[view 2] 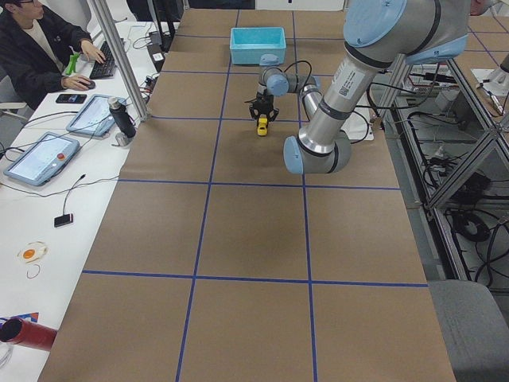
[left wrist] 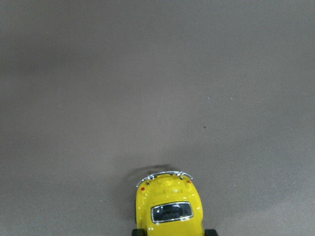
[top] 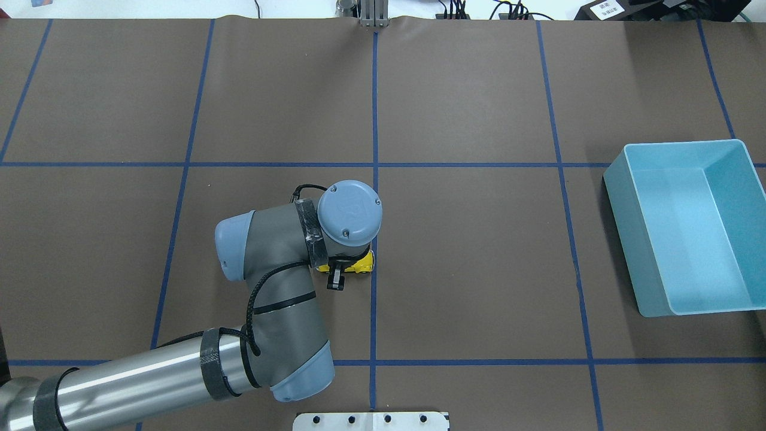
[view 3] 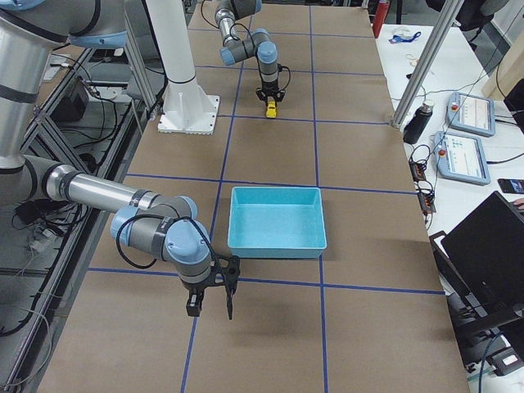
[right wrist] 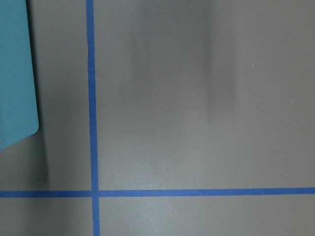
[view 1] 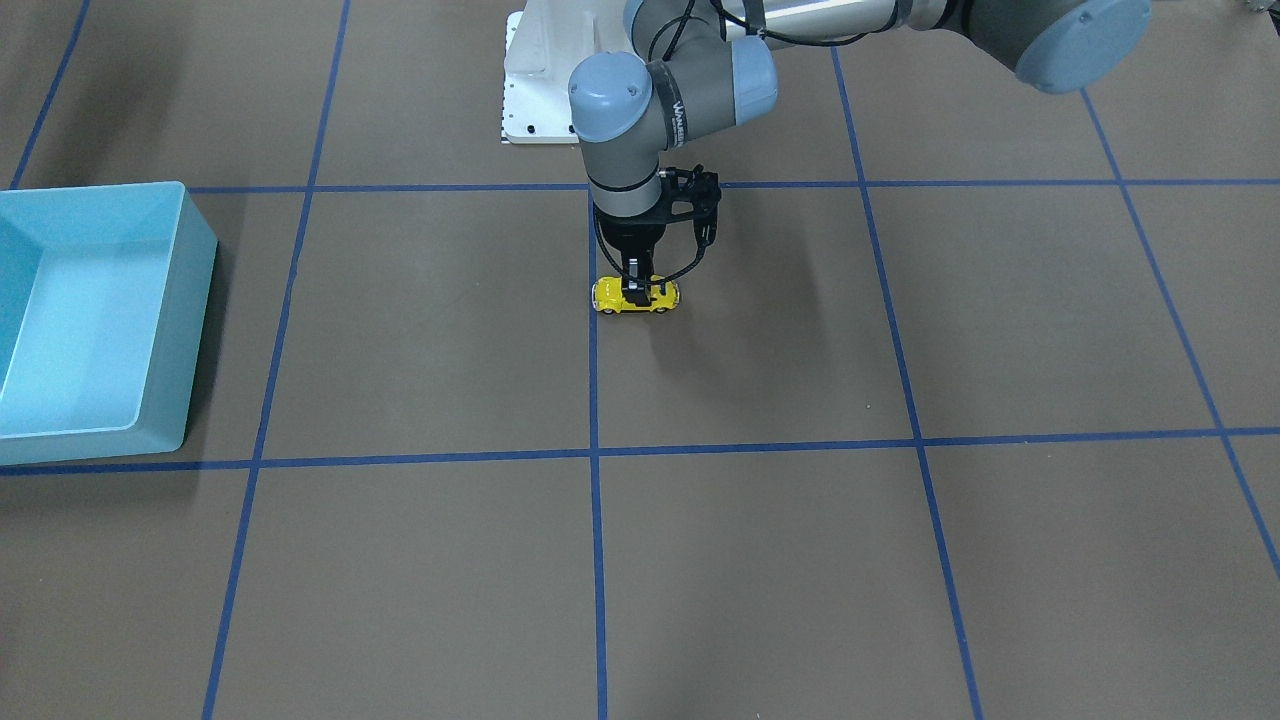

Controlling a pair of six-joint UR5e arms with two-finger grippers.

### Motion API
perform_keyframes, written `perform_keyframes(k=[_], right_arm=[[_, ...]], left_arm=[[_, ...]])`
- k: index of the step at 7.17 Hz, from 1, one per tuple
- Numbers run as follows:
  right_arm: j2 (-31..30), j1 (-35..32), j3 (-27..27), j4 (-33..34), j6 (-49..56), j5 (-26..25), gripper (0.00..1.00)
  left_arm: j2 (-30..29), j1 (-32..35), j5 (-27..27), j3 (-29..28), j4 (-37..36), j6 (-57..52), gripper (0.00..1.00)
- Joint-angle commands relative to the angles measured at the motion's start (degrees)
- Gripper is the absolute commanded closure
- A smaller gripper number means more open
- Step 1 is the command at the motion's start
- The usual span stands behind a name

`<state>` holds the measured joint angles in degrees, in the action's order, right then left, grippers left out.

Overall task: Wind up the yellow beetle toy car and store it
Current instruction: 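Lift the left gripper off the car, letting it roll toward the bin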

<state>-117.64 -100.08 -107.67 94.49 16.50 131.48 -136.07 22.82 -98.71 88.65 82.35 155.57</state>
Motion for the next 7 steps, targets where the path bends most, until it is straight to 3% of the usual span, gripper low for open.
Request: perform_keyframes(k=[1, 7], right_arm=[[-0.13, -0.03, 0.0, -0.01, 0.28, 0.0, 0.0], [-0.48, -0.12, -0.17, -0.01, 0.28, 0.0, 0.0]], left_arm=[[0.45, 0.21, 0.01, 0.21, 0.0, -0.01, 0.86], [1.5, 1.09, -0.08, 1.0, 0.0, -2.46, 0.87]])
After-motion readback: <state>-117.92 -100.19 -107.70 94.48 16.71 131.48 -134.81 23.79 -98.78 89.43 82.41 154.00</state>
